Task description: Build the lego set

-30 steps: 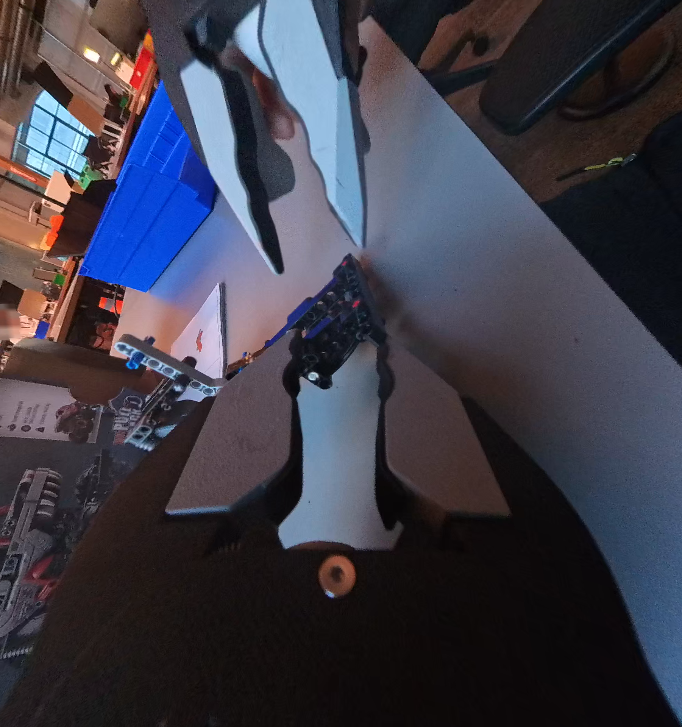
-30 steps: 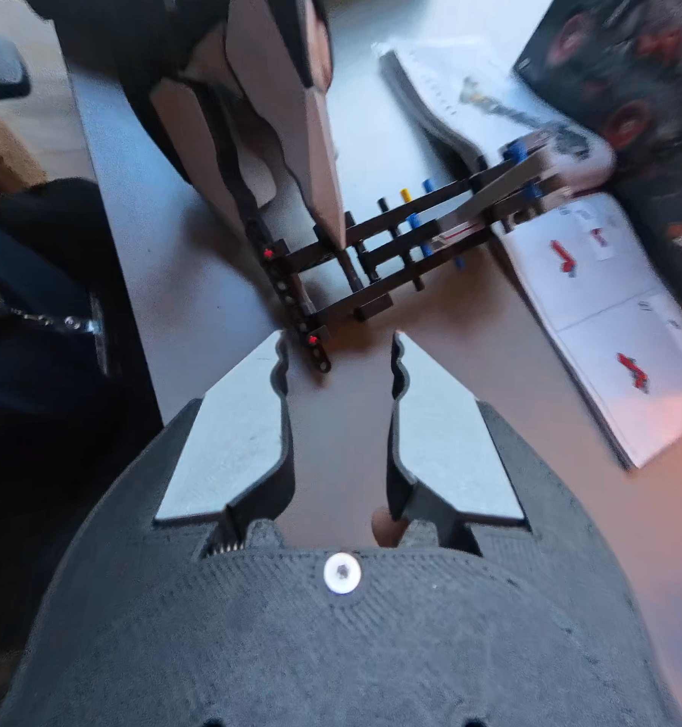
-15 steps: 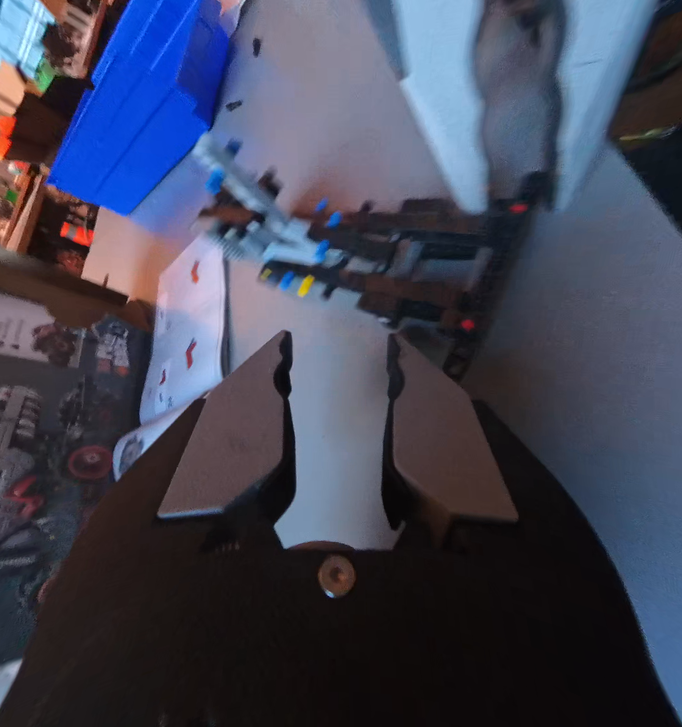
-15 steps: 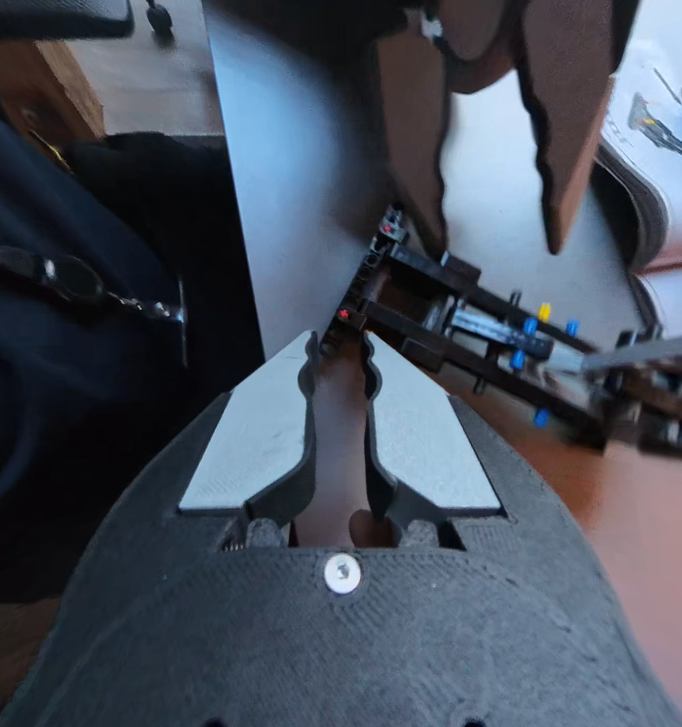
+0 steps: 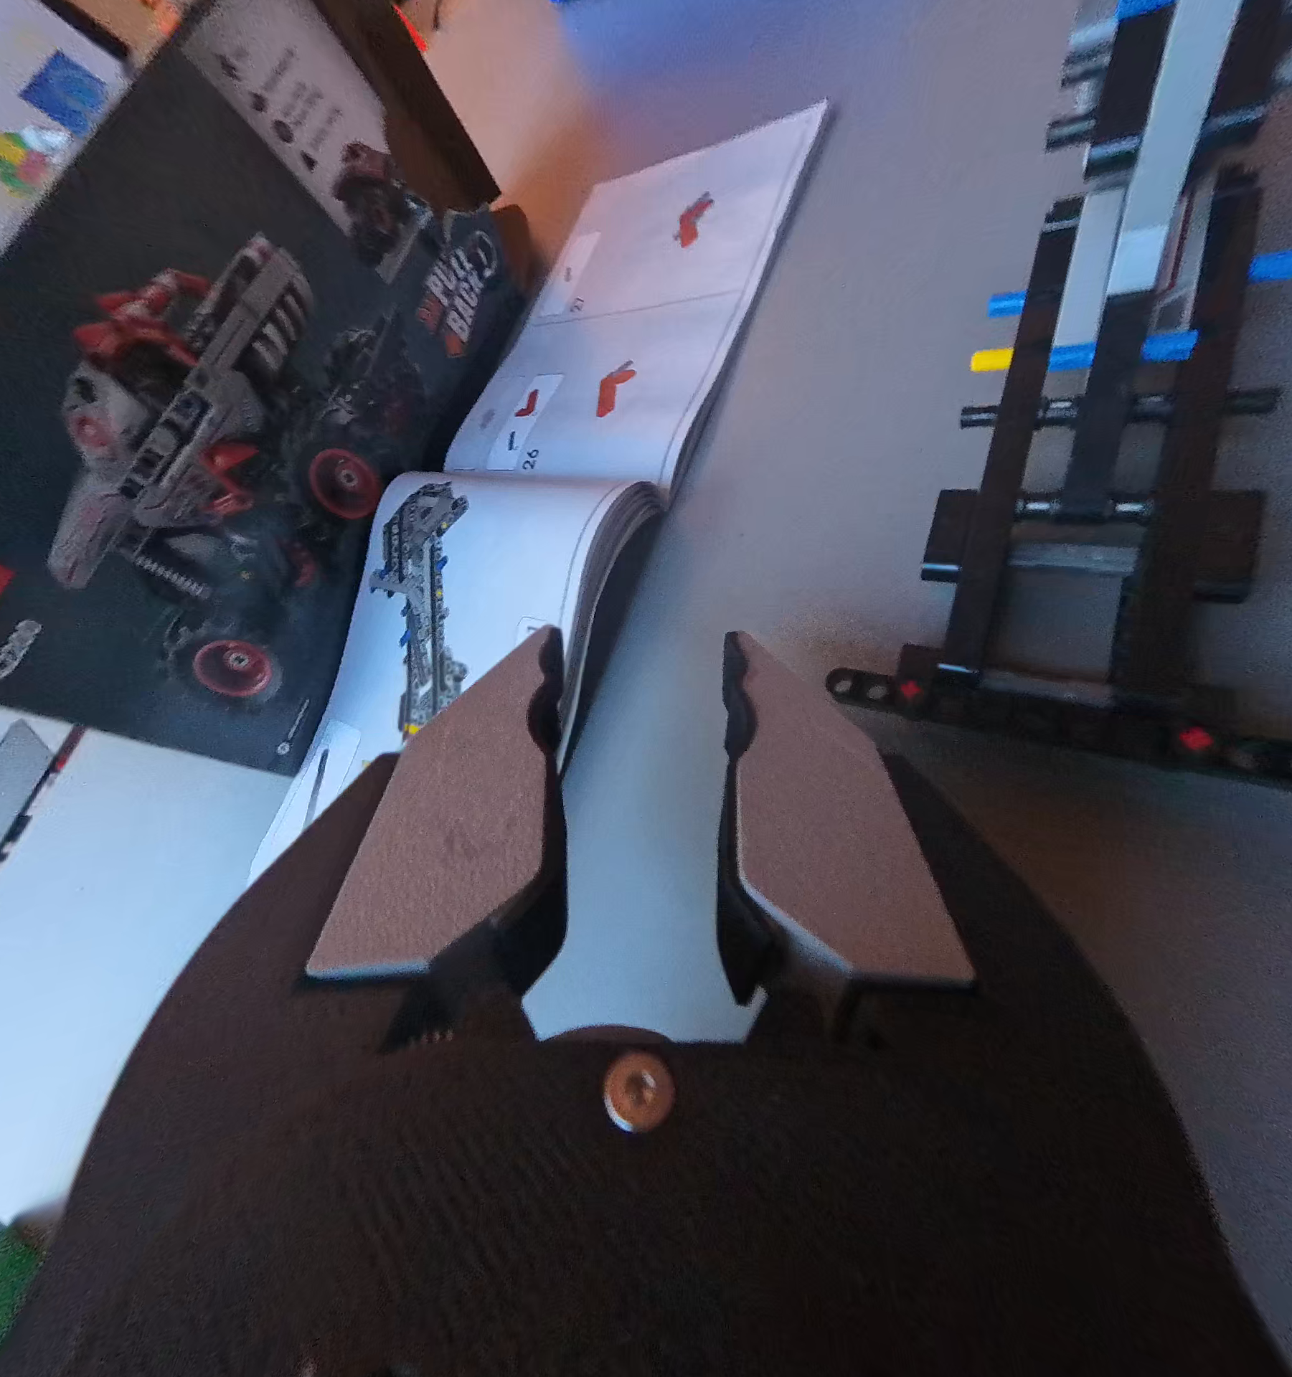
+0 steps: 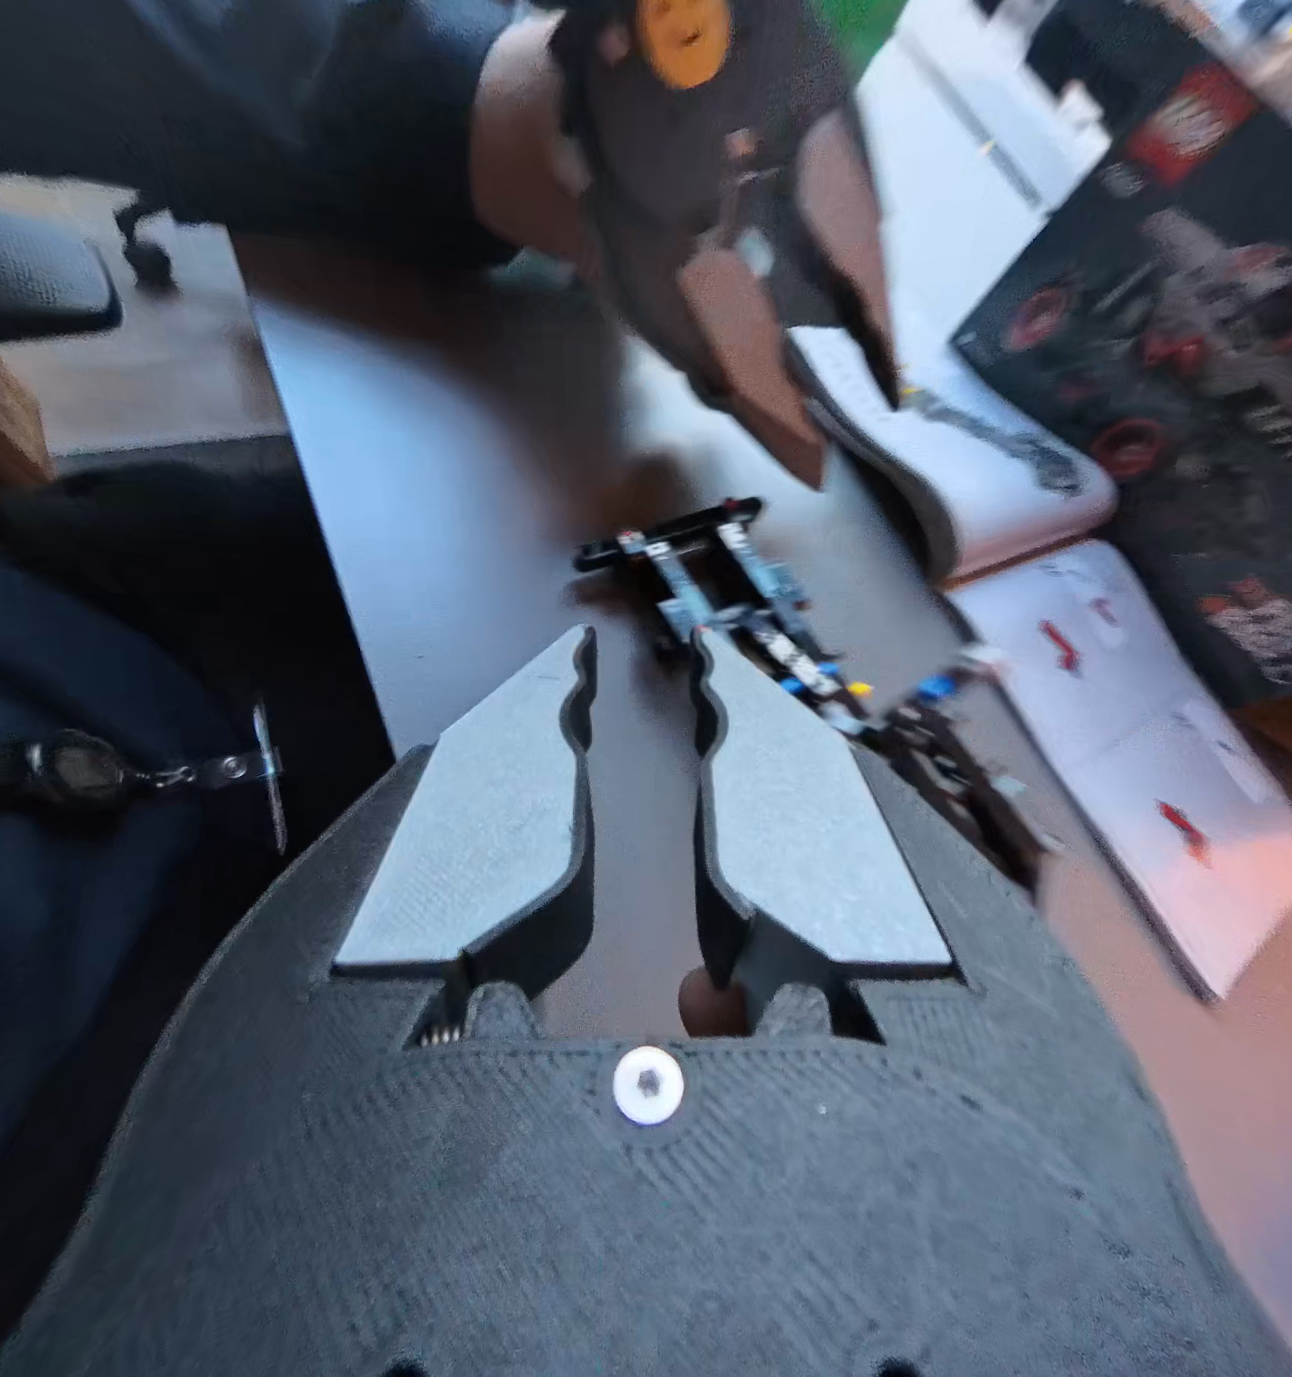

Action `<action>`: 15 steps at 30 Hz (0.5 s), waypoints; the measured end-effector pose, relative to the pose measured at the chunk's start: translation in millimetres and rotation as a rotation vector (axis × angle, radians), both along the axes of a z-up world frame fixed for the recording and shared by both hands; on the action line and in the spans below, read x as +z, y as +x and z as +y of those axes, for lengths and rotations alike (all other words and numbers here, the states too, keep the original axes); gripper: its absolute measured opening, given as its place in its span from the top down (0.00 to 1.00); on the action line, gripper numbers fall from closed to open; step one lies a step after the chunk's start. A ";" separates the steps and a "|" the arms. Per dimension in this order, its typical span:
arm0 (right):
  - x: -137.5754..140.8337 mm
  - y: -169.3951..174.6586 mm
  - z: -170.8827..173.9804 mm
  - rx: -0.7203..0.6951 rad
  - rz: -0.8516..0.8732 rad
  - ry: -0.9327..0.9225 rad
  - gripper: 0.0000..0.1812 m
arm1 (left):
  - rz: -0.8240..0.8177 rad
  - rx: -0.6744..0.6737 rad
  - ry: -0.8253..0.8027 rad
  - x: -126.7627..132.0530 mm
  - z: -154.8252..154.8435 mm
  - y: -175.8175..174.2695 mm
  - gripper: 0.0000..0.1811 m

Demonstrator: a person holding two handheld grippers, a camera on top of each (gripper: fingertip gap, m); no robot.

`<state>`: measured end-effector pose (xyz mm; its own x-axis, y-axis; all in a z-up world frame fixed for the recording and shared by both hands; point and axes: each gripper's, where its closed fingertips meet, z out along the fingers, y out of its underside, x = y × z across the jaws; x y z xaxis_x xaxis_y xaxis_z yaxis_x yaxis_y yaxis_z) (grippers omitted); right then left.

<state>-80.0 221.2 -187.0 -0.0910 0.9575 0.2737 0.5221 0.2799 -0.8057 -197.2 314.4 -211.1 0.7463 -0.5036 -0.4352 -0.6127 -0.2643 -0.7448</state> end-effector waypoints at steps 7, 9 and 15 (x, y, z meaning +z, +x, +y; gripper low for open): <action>48.4 72.4 118.5 -0.155 0.257 -0.015 0.87 | -0.183 -0.021 -0.006 16.1 -16.4 0.8 0.80; 42.9 78.0 150.0 -0.155 0.280 -0.031 0.85 | -0.214 -0.009 -0.016 15.4 -13.7 -0.4 0.82; 15.7 41.4 196.3 -0.044 0.202 -0.124 0.81 | -0.282 0.010 -0.067 11.2 -8.7 -4.6 0.81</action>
